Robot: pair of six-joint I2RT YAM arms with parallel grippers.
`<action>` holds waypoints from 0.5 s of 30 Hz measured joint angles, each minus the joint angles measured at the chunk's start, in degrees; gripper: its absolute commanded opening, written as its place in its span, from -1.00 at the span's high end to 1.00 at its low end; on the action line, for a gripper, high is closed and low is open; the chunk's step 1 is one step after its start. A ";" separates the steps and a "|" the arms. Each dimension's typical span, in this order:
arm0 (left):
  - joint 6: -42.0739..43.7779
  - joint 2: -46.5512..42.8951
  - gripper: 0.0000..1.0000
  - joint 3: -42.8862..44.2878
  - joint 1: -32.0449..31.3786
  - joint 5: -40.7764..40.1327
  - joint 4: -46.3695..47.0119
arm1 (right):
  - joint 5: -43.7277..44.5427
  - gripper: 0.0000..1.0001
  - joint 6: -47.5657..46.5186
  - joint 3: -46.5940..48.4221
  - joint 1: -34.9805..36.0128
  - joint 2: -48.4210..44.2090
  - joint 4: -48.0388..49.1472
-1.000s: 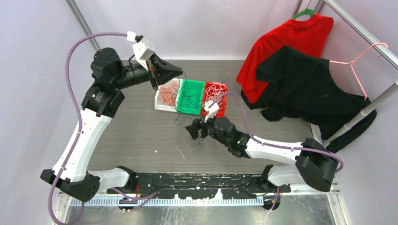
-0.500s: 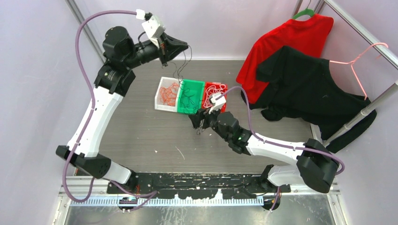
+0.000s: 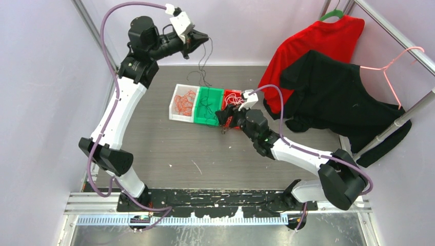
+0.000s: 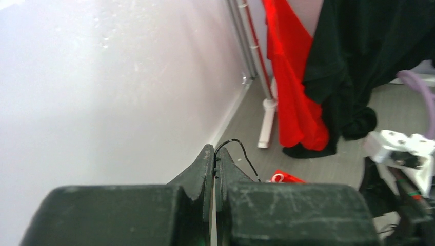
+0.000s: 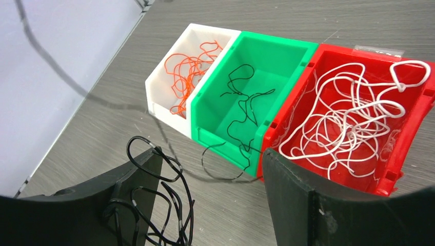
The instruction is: Untangle the cables
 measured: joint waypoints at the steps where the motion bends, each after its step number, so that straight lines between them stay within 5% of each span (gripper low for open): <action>1: 0.70 0.74 1.00 0.90 0.61 0.00 0.00 | -0.50 -0.52 0.20 0.00 -0.24 -0.07 -0.17; 15: 2.97 4.70 1.00 8.98 5.20 -1.03 1.22 | -2.95 -0.51 2.23 -3.67 -0.81 -7.69 -1.53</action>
